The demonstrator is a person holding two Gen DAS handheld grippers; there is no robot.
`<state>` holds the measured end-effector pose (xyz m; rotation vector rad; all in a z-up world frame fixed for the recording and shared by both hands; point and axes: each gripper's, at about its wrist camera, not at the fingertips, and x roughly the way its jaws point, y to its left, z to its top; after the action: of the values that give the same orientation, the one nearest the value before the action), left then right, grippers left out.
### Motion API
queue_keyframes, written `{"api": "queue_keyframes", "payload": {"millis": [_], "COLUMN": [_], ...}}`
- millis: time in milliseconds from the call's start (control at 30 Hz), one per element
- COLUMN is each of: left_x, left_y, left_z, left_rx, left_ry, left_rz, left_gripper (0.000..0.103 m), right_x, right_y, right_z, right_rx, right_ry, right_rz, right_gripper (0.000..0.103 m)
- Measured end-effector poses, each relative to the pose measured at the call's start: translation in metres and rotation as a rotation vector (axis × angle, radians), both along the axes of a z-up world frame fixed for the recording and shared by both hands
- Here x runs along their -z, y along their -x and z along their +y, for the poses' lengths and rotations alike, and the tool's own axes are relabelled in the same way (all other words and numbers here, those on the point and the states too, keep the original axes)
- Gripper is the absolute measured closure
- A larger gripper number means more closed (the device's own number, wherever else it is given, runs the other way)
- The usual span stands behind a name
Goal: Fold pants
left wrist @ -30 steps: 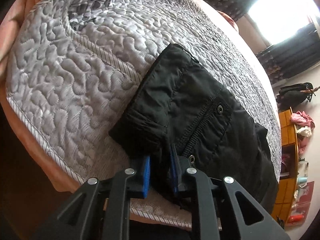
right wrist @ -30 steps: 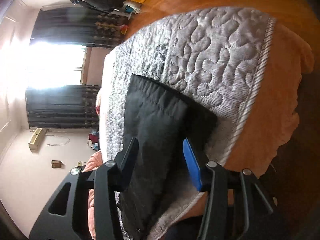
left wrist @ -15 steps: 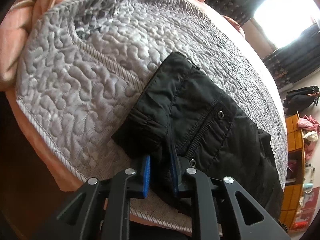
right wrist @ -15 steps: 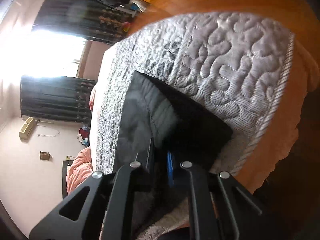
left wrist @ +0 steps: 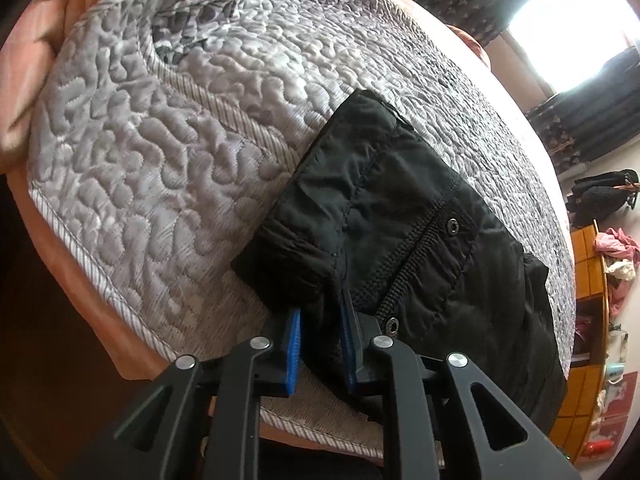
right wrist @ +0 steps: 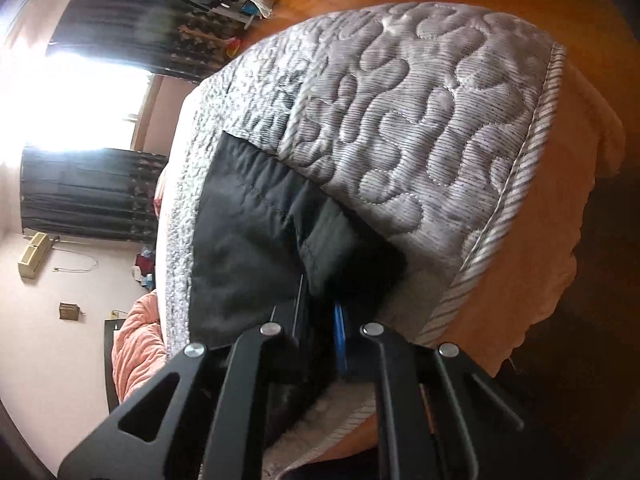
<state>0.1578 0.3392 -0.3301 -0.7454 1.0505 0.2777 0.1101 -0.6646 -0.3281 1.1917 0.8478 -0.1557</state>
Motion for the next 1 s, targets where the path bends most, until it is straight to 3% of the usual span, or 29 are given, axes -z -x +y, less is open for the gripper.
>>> {"api": "queue_keyframes", "payload": {"millis": [67, 100, 167, 233, 267, 333, 433, 567, 633, 700, 767, 800, 1000], "left_x": [0.000, -0.001, -0.008, -0.022, -0.036, -0.052, -0.065, -0.050, -0.035, -0.022, -0.010, -0.006, 0.009], "left_y": [0.001, 0.002, 0.007, 0.018, 0.027, 0.037, 0.037, 0.015, 0.006, 0.001, 0.000, 0.000, 0.000], "left_z": [-0.001, -0.001, 0.000, 0.004, 0.005, 0.003, -0.011, -0.037, -0.047, -0.054, -0.059, -0.060, -0.070], "left_rx": [0.001, 0.003, -0.009, -0.055, -0.093, -0.106, -0.065, 0.027, 0.044, 0.049, 0.043, 0.039, 0.029], "left_ry": [0.005, 0.009, -0.014, -0.082, -0.135, -0.182, -0.187, -0.127, -0.111, -0.101, -0.106, -0.114, -0.109], "left_rz": [-0.004, -0.007, 0.001, -0.005, -0.044, -0.100, -0.168, -0.170, -0.134, -0.096, -0.070, -0.070, -0.054], "left_gripper": [0.086, 0.084, 0.073, 0.027, 0.023, 0.019, 0.011, 0.008, 0.008, 0.008, 0.008, 0.008, 0.008], "right_x": [-0.001, -0.002, -0.009, -0.023, -0.030, -0.046, -0.059, -0.033, -0.012, -0.008, -0.020, -0.025, -0.009], "right_y": [-0.002, 0.000, 0.010, 0.025, 0.030, 0.032, 0.018, -0.006, -0.009, -0.003, 0.009, 0.016, 0.029], "right_z": [0.001, 0.000, -0.005, -0.015, -0.018, -0.016, -0.003, 0.008, 0.002, -0.007, -0.018, -0.023, -0.028], "right_rx": [-0.002, -0.001, 0.023, 0.080, 0.091, 0.069, -0.015, -0.060, -0.051, -0.028, 0.022, 0.046, 0.066], "right_ry": [0.003, -0.008, -0.011, 0.014, 0.030, 0.062, 0.060, 0.000, -0.022, -0.035, -0.023, -0.013, -0.087], "right_rz": [0.002, 0.000, -0.006, -0.018, -0.029, -0.066, -0.118, -0.078, -0.034, -0.034, -0.085, -0.105, -0.139], "right_gripper": [0.091, 0.084, 0.076, 0.059, 0.059, 0.059, 0.059, 0.059, 0.078, 0.082, 0.068, 0.055, 0.052]}}
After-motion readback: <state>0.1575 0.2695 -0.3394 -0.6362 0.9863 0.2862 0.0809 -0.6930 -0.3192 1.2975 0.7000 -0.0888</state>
